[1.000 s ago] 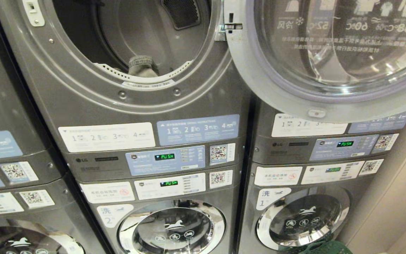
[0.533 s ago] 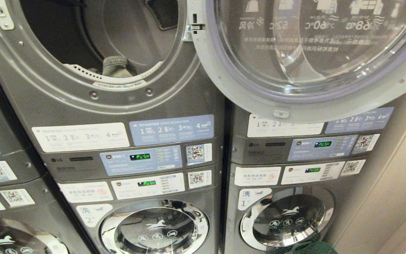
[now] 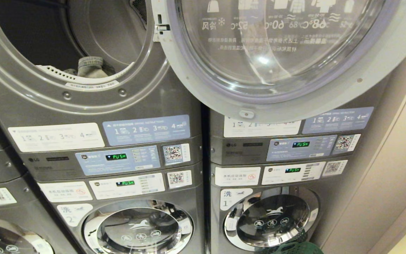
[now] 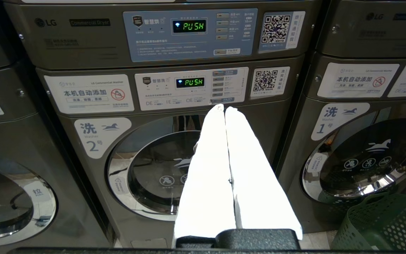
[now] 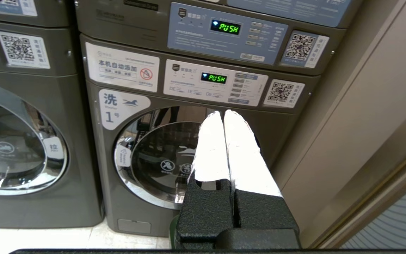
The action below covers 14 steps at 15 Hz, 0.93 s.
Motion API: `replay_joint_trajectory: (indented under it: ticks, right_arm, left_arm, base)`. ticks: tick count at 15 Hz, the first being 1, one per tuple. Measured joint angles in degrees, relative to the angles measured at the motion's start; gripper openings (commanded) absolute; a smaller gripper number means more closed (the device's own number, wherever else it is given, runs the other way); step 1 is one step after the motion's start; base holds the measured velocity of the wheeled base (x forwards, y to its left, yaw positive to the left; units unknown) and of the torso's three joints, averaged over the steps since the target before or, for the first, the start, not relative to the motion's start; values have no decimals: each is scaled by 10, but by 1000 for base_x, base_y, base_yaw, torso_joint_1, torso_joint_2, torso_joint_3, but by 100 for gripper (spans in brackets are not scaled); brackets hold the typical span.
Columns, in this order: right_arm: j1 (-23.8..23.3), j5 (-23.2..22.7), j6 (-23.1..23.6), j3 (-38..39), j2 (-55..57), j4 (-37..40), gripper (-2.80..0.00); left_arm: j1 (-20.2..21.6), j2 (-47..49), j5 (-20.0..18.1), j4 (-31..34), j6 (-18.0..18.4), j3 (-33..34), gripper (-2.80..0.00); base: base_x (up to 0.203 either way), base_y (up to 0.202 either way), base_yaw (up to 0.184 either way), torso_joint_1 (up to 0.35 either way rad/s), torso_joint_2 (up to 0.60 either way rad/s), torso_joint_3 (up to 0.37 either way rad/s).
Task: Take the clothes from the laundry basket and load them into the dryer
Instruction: Close the dryer
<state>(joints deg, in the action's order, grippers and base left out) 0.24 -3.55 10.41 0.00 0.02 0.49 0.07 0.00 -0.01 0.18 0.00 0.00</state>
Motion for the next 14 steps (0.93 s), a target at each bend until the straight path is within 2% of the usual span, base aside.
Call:
replay_joint_trajectory:
  ticks: [5,7,10,14]
  right_arm:
    - [0,0,-12,0,0,1,-280]
    - [0,6,-53,-11,1,2,-280]
    - [0,10,-109,-87,44,7,-280]
    - [-2,62,-223,-229,251,-33,-280]
  left_arm:
    - [0,0,0,0,0,0,-280]
    - [0,0,0,0,0,0,-280]
    - [0,0,0,0,0,0,-280]
    - [0,0,0,0,0,0,-280]
  base:
    - [0,0,0,0,0,0]
    - [0,0,0,0,0,0]
    - [0,0,0,0,0,0]
    - [0,0,0,0,0,0]
